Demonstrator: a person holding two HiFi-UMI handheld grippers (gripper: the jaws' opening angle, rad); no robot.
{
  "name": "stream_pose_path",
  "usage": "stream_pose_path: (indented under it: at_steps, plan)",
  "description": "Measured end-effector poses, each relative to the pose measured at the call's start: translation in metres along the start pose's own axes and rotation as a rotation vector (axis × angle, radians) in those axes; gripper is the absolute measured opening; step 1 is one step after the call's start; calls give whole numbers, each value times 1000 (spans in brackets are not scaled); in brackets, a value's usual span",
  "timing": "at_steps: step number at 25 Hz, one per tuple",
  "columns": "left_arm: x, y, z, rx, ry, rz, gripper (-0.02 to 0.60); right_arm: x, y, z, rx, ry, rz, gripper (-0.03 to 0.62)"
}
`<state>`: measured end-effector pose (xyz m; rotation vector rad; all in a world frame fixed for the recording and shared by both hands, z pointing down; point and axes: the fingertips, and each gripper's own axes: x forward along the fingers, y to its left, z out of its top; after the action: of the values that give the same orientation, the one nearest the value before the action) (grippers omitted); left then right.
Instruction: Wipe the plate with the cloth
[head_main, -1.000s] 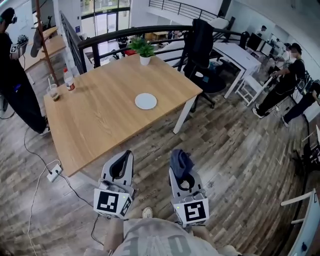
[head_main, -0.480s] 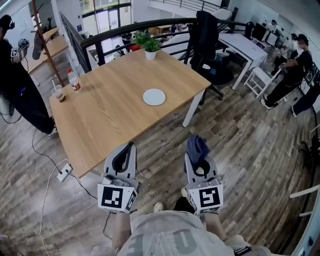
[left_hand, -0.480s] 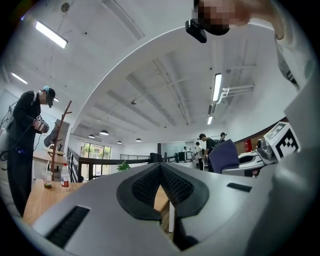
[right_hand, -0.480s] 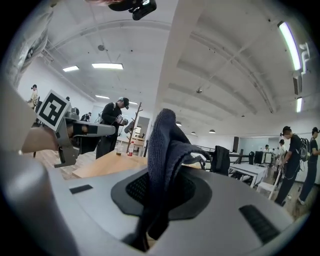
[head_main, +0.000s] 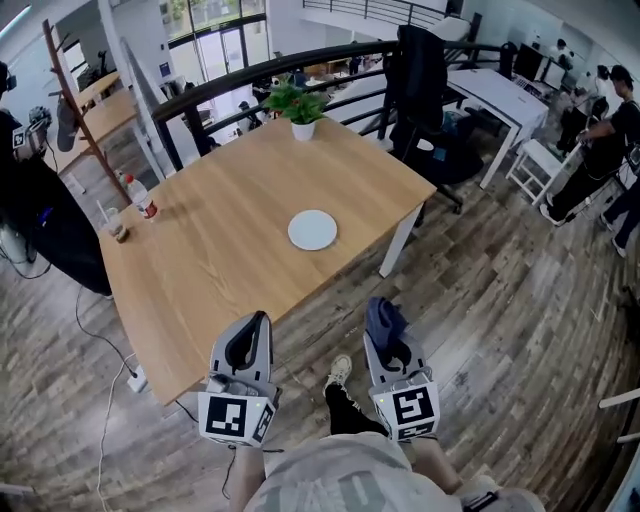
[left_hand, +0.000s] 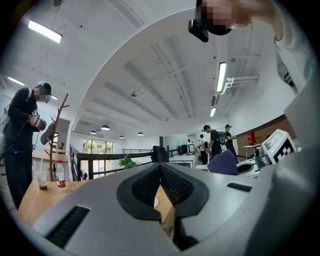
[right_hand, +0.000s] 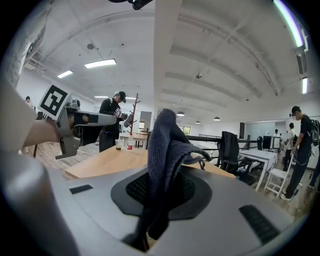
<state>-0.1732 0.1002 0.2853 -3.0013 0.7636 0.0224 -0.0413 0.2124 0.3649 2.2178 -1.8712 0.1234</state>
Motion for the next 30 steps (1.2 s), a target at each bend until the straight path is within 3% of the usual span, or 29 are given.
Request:
stream_pose_path:
  at_steps: [7,12,17,23,30]
  plan:
    - [106,17,23,-19,-56,-59,8,86,-49,57,-30,-85,-2,55]
    - [168,21,13,-107,-53,-99,8,127,-77,58,-79,-47,-1,55]
    - [218,28,13,-97,-51,-134,8,161,-103,65,-80,-47,-28,55]
    - [250,51,1,-85,-5,-127,8,197,-125,63,-32,-53,-20,55]
    - [290,99,-14,-55,34,-81,8,252,-112,67,-45,-21,45,55]
